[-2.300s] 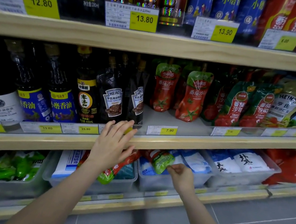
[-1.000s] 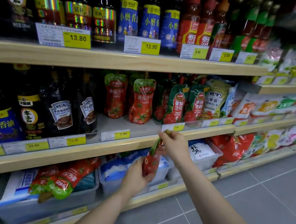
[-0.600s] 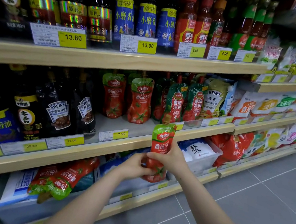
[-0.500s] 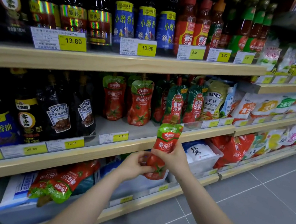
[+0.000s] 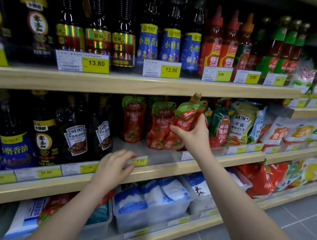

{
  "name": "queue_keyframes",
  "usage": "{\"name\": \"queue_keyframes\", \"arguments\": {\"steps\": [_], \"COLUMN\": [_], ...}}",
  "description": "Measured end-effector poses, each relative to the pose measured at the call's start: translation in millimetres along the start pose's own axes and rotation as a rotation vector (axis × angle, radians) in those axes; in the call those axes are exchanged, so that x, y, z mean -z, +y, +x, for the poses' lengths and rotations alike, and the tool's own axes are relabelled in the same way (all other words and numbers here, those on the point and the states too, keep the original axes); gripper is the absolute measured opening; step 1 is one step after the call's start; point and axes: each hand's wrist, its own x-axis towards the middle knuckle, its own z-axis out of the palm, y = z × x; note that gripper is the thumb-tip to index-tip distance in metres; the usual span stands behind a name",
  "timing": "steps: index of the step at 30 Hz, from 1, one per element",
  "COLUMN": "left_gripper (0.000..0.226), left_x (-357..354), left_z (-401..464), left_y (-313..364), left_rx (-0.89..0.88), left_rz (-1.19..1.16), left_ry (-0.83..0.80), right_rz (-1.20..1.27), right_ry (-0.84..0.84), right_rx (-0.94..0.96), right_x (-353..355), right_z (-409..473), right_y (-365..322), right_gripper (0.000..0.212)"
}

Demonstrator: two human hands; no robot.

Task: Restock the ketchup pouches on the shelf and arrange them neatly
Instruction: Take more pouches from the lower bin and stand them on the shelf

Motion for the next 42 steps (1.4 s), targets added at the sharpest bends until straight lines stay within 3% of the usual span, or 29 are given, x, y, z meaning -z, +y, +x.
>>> {"name": "queue_keyframes", "arguments": {"steps": [7,12,21,29,37,42], "left_gripper": [0.009,0.011,0.012,0.041,0.043,0.040], "left_x": [-4,-7,-10,11,58,74], "left_z": [2,0,0,-16,-81,-84], "left_y": [-3,-4,-5,-22,-77,-81], "left_rx": [-0.040,-0.031,-0.024,-0.153,-0.067,-0.154], "left_rz": [0.037,0.027,0.045,0.149,0.238,0.226], "left_ry": [0.058,0.046,0.056,-0.057,0.055,-0.007], "right_rz": [-0.156,-0.172,-0.182,-0.258,-0.157,-0.148], "right_ry": [-0.027,-0.060,-0.071,0.019,-0.307,-0.460], "right_rx": [-0.070,-0.208,-0.257,-0.069,0.039,-0.017], "right_x": [-32,-40,-45,-41,-99,-142], "right_z": [11,21,19,-22,-107,-142], "right_y": [45,61,67,43,35,39], "right_gripper": [0.061,0.068,0.067,0.075,0.029,0.023]}}
